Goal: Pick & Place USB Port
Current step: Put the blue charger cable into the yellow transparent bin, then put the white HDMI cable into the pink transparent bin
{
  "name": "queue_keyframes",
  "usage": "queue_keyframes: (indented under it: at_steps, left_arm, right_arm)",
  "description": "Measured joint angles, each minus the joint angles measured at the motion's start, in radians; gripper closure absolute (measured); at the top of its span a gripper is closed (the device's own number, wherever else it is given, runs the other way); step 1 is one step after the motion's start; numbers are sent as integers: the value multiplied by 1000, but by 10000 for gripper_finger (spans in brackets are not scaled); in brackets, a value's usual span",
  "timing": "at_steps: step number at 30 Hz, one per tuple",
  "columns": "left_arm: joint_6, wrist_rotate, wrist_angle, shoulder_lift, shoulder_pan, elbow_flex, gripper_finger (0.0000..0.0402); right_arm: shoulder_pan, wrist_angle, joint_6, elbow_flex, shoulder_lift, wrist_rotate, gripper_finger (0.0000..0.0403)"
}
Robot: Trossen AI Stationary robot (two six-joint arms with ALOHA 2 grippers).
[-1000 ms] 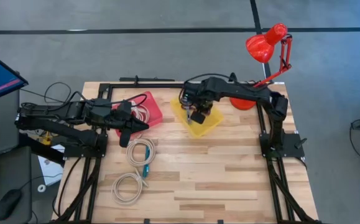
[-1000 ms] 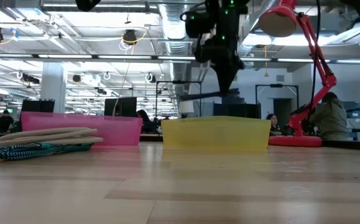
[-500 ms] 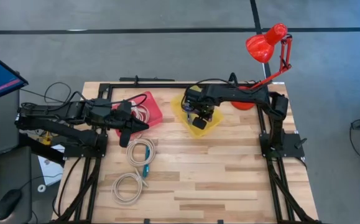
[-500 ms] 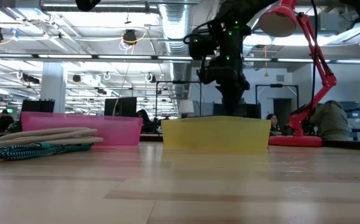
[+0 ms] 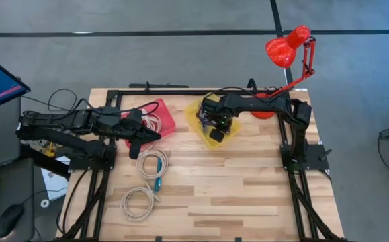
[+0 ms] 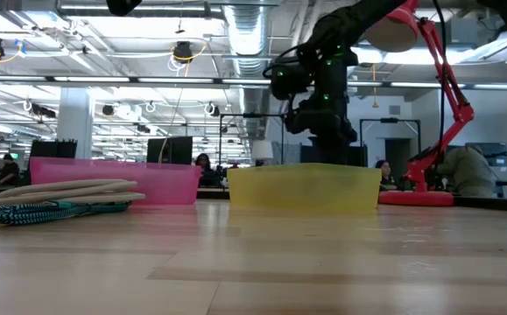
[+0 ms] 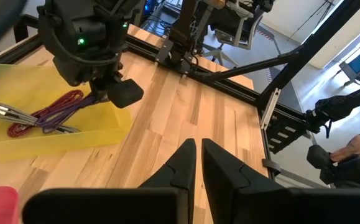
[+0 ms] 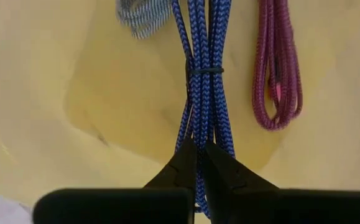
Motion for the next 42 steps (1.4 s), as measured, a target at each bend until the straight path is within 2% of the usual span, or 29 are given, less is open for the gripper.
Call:
queue_keyframes:
  at_steps: [13,18,22,28,35,42]
  left_arm:
    - [0,0,0,0,0,0,376]
    - [0,0,0,0,0,0,376]
    - [0,0,0,0,0,0,376]
    - [0,0,0,0,0,0,376]
    - [0,0,0,0,0,0,376]
    - [38,0,0,0,0,0,376]
  right_arm:
    - [4,-15,-10,3,0,-2,318]
    - [16,-123,-29,97,1,-80,314]
    - [45,-198,-29,211,-21,-77,323]
    - [106,-35,-2,256,-175,-56,355]
    - [205,64,17,232,-407,142,395]
    - [340,165,34,132,-597,215,399]
